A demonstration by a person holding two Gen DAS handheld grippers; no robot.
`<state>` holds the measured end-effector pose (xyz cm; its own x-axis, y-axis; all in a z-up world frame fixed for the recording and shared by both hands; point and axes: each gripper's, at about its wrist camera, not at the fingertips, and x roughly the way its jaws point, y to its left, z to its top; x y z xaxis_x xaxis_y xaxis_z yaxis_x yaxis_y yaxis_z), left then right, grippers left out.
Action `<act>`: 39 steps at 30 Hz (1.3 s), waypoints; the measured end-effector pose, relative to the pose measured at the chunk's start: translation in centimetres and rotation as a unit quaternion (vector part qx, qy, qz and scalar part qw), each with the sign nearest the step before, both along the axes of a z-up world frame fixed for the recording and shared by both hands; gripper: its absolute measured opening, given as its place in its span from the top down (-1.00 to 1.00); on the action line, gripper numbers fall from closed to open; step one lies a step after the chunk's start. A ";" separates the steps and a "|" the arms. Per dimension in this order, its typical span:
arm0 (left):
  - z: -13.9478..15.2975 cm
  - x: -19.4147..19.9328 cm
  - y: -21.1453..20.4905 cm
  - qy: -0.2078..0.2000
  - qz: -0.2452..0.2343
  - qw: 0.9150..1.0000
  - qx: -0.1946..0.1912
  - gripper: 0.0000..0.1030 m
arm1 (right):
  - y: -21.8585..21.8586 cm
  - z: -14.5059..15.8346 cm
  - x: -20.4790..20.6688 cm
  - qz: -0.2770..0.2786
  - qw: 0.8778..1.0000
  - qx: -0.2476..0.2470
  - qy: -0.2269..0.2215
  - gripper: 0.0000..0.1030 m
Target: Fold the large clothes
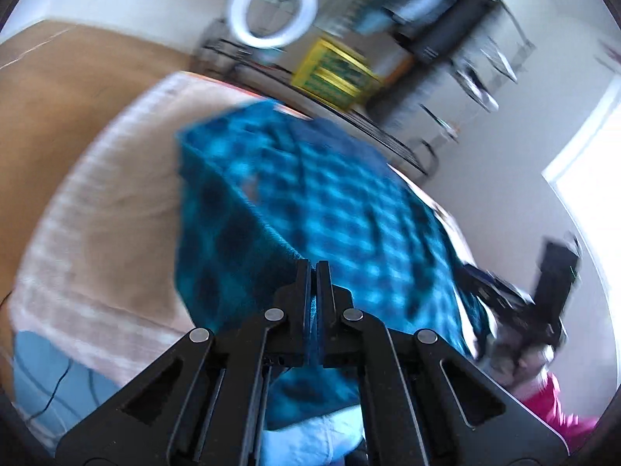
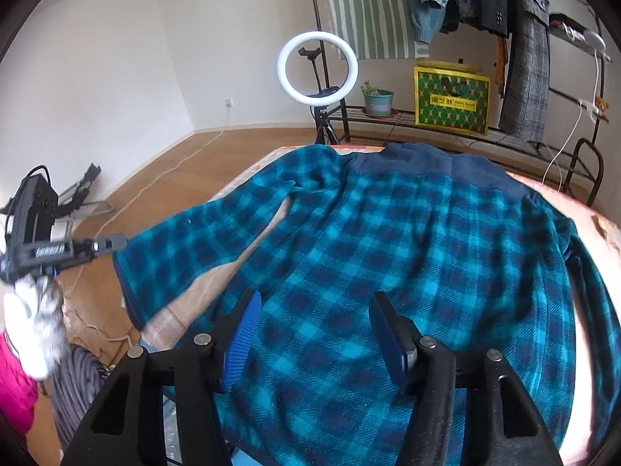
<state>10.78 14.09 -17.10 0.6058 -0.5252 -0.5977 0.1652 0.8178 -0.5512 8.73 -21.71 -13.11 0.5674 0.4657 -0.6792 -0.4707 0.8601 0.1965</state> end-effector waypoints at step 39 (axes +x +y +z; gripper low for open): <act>-1.9 -0.8 3.3 0.101 -0.024 0.992 0.072 0.95 | 3.9 -11.7 -0.5 0.132 0.934 0.122 0.308 0.16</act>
<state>10.02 17.37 -18.96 0.4432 -0.4508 -0.7748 0.1033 0.8843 -0.4554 8.20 -17.82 -24.86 -0.0516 0.7174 -0.6948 -0.3933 0.6249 0.6744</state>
